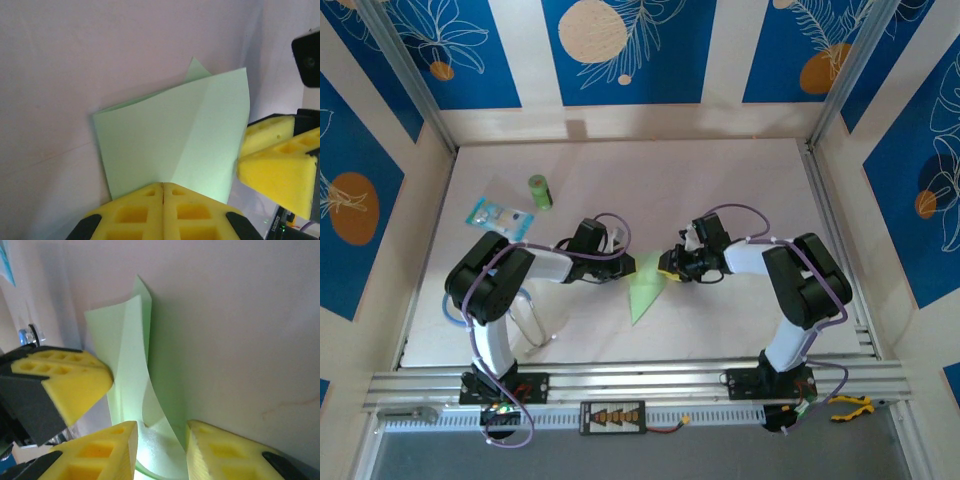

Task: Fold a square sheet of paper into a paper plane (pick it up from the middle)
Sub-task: Fold the wing for the fifth time at the center of the table.

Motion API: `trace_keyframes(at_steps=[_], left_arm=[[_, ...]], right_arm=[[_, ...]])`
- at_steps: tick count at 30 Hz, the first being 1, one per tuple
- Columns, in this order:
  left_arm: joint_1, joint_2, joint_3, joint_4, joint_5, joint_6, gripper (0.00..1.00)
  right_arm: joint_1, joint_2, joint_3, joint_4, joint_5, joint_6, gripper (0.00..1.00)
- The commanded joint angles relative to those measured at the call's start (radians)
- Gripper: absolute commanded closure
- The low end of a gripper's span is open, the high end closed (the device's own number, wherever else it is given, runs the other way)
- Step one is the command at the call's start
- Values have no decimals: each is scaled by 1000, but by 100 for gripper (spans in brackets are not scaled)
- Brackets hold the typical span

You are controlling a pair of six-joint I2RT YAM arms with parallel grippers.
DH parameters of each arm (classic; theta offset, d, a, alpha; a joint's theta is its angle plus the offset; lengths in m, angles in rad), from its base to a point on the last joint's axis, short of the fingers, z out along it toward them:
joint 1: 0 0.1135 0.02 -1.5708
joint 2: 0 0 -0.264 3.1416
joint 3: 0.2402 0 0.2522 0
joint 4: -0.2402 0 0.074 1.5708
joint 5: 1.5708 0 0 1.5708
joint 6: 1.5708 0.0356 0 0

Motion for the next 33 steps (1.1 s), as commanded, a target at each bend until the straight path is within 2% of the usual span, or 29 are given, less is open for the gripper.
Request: trace_keyframes(at_steps=[1, 6, 11, 22, 33], left_arm=[[15, -2, -20, -49, 11, -1, 93], [16, -2, -19, -57, 13, 5, 94], [17, 0, -20, -59, 19, 9, 94], [17, -5, -20, -73, 12, 10, 94], [16, -71, -17, -76, 5, 13, 91]], right_arm=[[-4, -38, -37, 42, -102, -7, 68], [-3, -35, -69, 127, -156, 15, 68], [-10, -17, -45, 136, -144, 3, 68], [-24, 50, -2, 188, -199, 12, 68], [-17, 56, -69, 200, -167, 35, 82]])
